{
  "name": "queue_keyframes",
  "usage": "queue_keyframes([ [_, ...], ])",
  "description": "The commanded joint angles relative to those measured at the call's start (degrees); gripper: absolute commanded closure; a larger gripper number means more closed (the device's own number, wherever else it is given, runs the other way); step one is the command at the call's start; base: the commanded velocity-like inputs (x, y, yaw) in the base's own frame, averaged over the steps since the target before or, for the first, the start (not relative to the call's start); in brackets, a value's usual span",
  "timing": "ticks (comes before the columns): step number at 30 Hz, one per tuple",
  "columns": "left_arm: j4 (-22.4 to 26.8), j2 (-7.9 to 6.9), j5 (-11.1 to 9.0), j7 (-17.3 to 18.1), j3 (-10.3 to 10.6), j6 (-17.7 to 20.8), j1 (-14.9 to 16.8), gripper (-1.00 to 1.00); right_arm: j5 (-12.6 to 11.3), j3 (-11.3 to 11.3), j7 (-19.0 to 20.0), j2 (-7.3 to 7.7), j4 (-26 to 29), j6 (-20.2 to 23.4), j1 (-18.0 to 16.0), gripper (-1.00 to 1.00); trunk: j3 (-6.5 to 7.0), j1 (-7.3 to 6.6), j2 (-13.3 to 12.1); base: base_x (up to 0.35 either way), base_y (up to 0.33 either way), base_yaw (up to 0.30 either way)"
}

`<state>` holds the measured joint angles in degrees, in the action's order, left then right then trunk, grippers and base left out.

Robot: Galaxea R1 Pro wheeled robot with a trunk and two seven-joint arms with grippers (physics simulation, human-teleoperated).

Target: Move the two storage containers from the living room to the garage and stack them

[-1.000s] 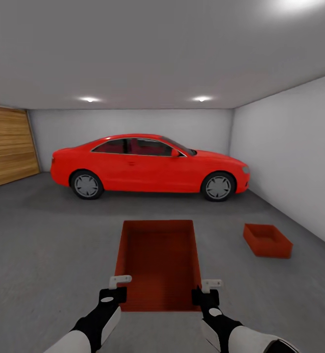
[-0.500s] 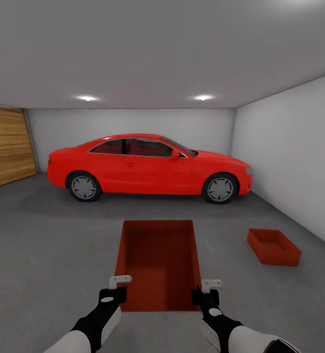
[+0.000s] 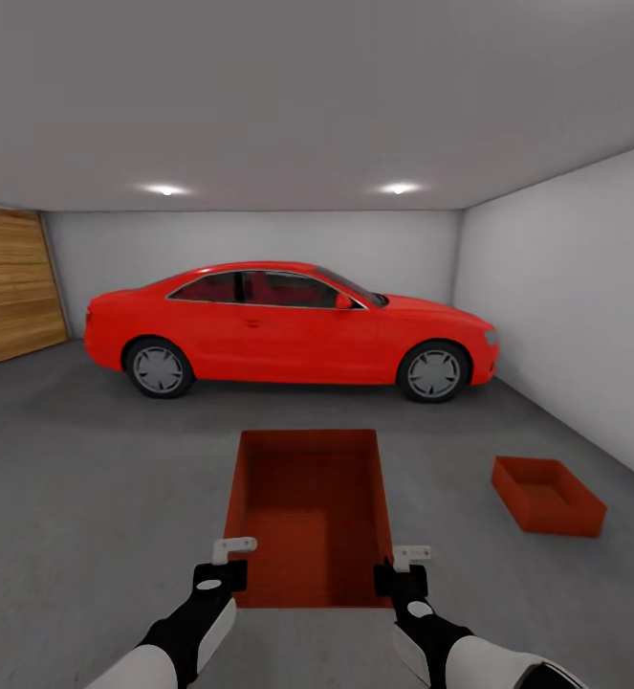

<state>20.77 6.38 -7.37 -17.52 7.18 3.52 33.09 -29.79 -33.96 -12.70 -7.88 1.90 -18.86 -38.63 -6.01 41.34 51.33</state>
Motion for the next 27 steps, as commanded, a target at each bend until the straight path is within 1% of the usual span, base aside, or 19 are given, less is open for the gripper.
queue_keyframes([
  [1, 0.15, -0.14, -0.8, -0.58, 0.55, 0.35, 0.04, 1.0, 0.35, 1.01, 0.04, 0.32, 0.12, 0.05, -0.04, 1.0, -0.09, 0.04, 0.07, 0.322, 0.0, 0.0],
  [17, 0.14, -0.14, -0.8, -0.58, 0.54, 0.35, 0.04, 1.0, 0.39, 1.01, 0.04, 0.32, 0.12, 0.0, -0.04, 1.0, -0.09, 0.04, 0.07, 0.322, 0.0, -0.006],
  [27, 0.01, -0.05, -0.8, -0.58, 0.55, 0.35, 0.04, 1.0, 0.27, 1.01, 0.04, 0.32, 0.12, -0.04, -0.04, 1.0, -0.09, 0.04, 0.07, 0.322, 0.048, -0.25],
])
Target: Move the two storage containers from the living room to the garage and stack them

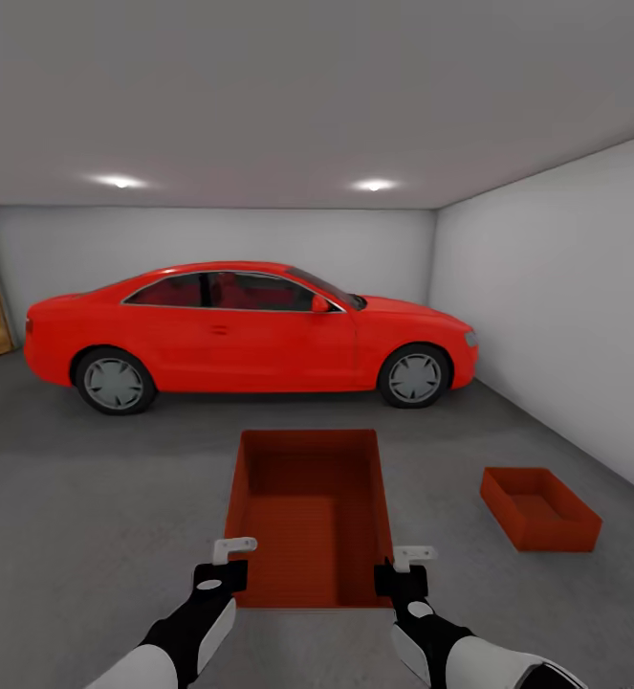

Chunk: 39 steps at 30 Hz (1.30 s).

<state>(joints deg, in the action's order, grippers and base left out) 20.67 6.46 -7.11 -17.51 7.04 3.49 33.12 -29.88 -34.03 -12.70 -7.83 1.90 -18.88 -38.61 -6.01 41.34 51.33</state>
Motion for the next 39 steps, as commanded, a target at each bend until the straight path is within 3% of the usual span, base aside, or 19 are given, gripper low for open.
queue_keyframes([
  [1, 0.1, -0.14, -1.06, -0.6, 0.7, 0.37, 0.01, 1.0, 0.36, 1.07, 0.05, 0.27, 0.12, -0.02, -0.07, 1.0, -0.09, 0.04, 0.07, 0.322, 0.093, -0.277],
  [39, -0.02, -0.13, -1.06, -0.6, 0.83, 0.37, 0.01, 1.0, 0.35, 1.07, 0.05, 0.27, 0.12, -0.02, -0.08, 1.0, -0.09, 0.04, 0.07, 0.319, 0.153, -0.28],
])
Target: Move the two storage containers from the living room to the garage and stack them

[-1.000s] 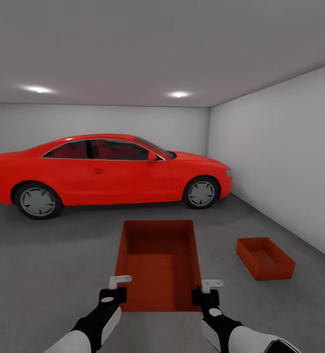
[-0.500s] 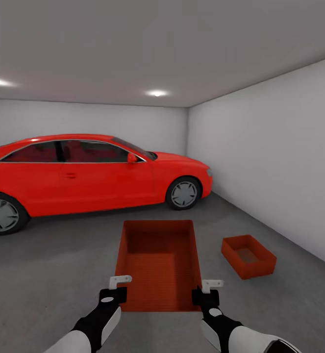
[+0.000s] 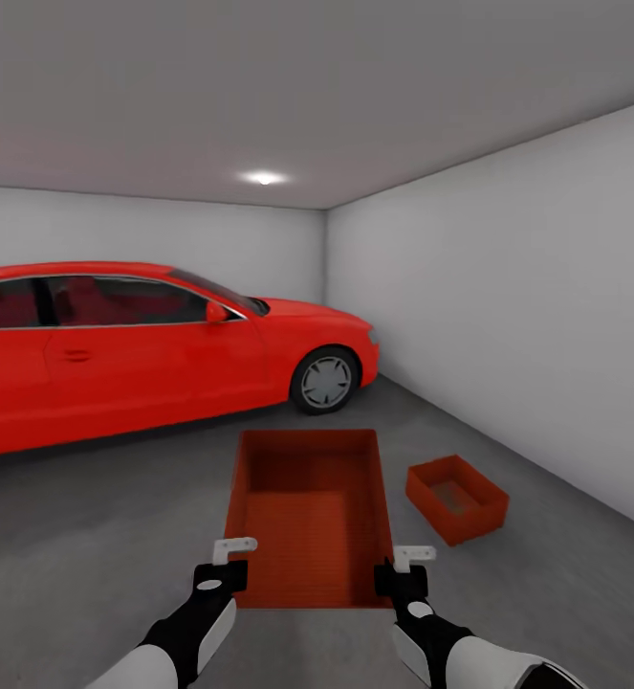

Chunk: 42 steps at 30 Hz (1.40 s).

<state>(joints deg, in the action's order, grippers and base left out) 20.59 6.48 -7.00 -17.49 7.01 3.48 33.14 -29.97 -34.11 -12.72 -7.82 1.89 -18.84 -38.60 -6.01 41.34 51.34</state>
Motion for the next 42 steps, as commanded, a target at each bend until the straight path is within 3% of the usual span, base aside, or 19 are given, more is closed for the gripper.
queue_keyframes([
  [1, 0.07, -0.15, -1.17, -0.61, 0.89, 0.39, 0.0, 1.0, 0.44, 1.15, 0.06, 0.26, 0.13, -0.06, -0.07, 1.0, -0.09, 0.04, 0.07, 0.312, 0.193, -0.282],
  [42, -0.11, -0.15, -1.17, -0.61, 0.9, 0.39, 0.0, 1.0, 0.44, 1.15, 0.06, 0.26, 0.13, -0.06, -0.08, 1.0, -0.09, 0.04, 0.07, 0.312, 0.193, -0.283],
])
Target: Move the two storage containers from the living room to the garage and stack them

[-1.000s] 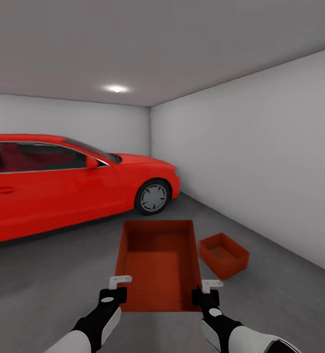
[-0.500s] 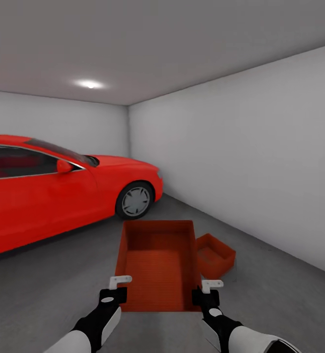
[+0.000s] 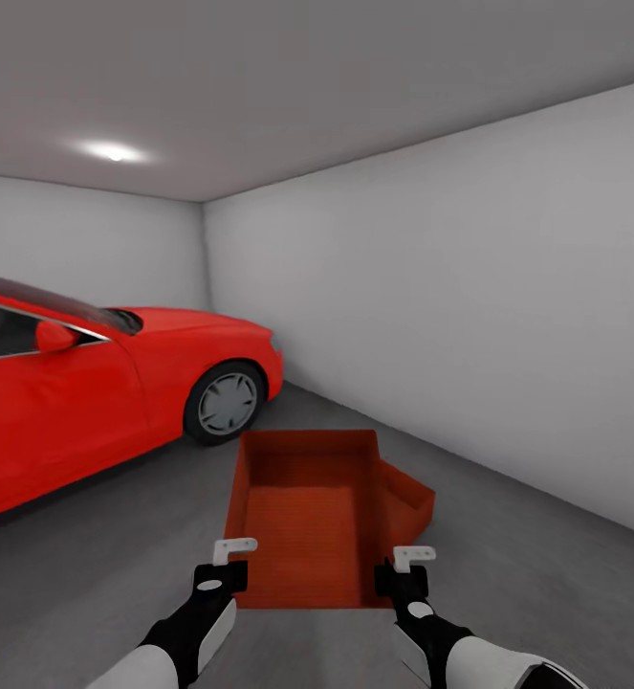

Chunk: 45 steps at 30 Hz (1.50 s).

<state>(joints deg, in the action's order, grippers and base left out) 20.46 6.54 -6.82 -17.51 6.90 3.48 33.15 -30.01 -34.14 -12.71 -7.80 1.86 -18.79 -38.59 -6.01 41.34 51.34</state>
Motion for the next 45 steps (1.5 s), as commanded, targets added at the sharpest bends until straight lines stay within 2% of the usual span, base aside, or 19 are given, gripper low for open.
queue_keyframes([
  [1, 0.02, -0.21, -1.36, -0.59, 1.01, 0.39, -0.02, 1.0, 0.48, 1.18, 0.05, 0.24, 0.16, -0.1, -0.09, 1.0, -0.09, 0.04, 0.07, 0.311, 0.193, -0.283],
  [45, 0.1, -0.21, -1.36, -0.59, 1.01, 0.39, -0.02, 1.0, 0.48, 1.18, 0.05, 0.24, 0.16, -0.1, -0.08, 1.0, -0.09, 0.04, 0.07, 0.309, 0.204, -0.283],
])
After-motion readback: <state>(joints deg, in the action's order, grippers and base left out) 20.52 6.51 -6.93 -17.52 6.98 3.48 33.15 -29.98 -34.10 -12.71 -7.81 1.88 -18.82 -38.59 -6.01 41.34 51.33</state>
